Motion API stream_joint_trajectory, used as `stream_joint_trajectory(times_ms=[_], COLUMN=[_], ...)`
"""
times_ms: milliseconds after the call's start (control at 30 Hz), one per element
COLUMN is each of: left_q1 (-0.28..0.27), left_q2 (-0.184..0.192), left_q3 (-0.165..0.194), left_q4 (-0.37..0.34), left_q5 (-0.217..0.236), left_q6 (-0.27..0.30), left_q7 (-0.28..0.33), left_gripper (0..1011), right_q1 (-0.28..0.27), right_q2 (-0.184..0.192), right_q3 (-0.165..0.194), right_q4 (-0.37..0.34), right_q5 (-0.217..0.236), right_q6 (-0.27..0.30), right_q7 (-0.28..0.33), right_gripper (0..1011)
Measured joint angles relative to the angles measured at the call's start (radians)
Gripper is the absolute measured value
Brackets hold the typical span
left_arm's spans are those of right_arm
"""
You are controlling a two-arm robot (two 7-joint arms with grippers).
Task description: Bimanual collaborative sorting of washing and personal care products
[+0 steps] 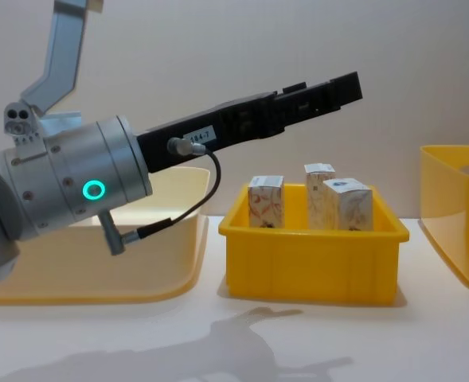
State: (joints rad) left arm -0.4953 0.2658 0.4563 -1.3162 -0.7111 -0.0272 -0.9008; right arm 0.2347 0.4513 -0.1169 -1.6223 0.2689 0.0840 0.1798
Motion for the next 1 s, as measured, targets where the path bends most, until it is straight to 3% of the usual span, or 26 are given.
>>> stream_joint_trajectory(times_ms=[300,400,633,1000], left_q1=[0.022,0.034,0.059,0.103], left_q2=[0.010,0.015,0.027,0.047], left_q3=[0.000,0.000,0.000,-0.001], left_q4=[-0.026,-0.041,-0.072,-0.124], left_q5=[0.043,0.066,0.117,0.204], left_q6=[0.003,0.005,0.010,0.017], left_q7=[0.075,0.116,0.204,0.355], left_gripper=[1003,1004,1003,1003], right_q1=[-0.040,-0.040,-0.057,-0.148], right_q2=[0.032,0.032,0.020,-0.043], right_q3=[0.017,0.017,0.007,-0.048], right_q4=[-0.061,-0.061,-0.067,-0.104], right_q5=[0.070,0.070,0.068,0.044], right_q6=[-0.045,-0.045,-0.045,-0.047], right_q7=[0.116,0.116,0.100,-0.002], right_gripper=[1001,1001,1001,1001])
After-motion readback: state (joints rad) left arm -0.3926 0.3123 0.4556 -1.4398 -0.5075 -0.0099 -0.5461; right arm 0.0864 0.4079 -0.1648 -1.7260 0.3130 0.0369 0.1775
